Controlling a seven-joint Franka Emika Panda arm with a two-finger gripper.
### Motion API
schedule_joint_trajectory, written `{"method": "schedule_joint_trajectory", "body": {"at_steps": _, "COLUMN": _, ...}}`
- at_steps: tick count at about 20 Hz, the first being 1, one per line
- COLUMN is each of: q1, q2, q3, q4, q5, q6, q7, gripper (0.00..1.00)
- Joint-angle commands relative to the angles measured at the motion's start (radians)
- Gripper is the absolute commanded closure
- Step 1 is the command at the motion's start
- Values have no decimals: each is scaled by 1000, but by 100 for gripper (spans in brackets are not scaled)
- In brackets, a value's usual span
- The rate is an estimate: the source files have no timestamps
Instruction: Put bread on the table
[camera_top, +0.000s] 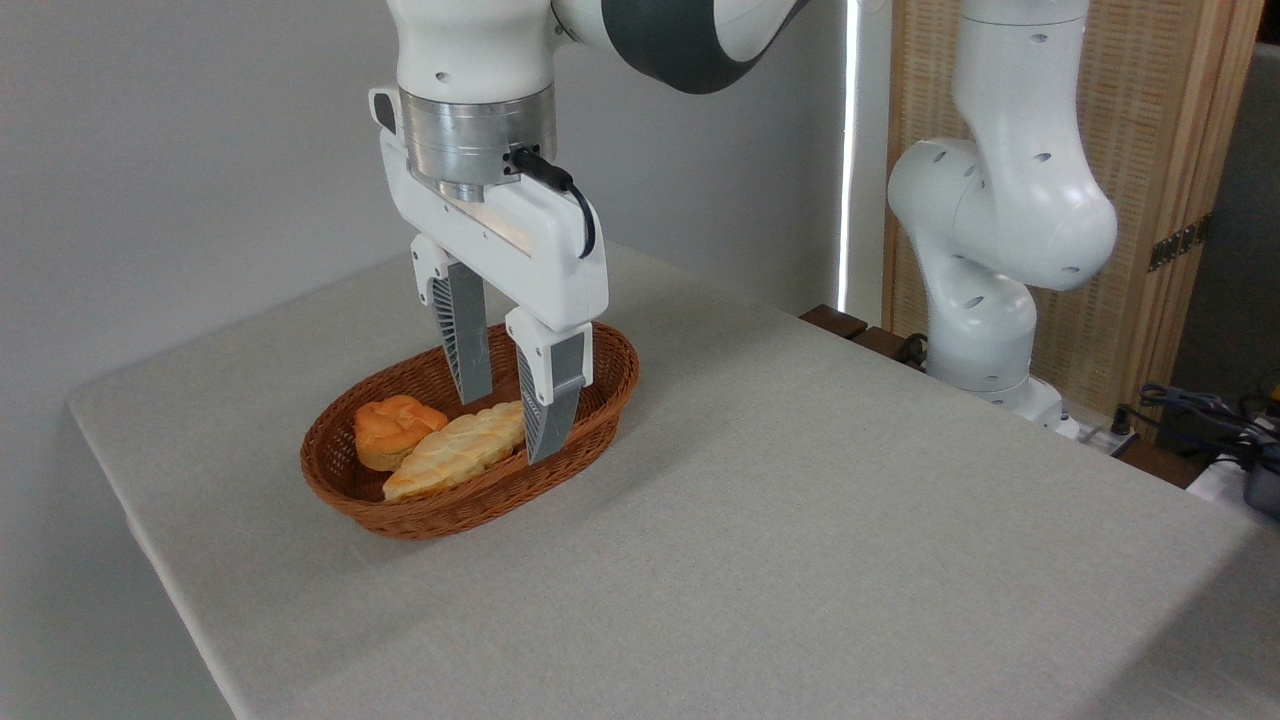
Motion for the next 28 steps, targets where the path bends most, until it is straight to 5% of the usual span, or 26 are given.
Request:
{"method": "schedule_joint_trajectory", "body": {"at_steps": 1, "q1": -2, "q2": -2, "q3": 7, "q4": 13, "q5": -20, "q6": -25, "q7": 1, "gripper": 0}}
{"method": "schedule_joint_trajectory", "body": {"at_steps": 28, "q1": -15, "q2": 5, "q3": -8, "q4": 11, "q5": -18, "q6": -107, "q7": 6, "gripper": 0}}
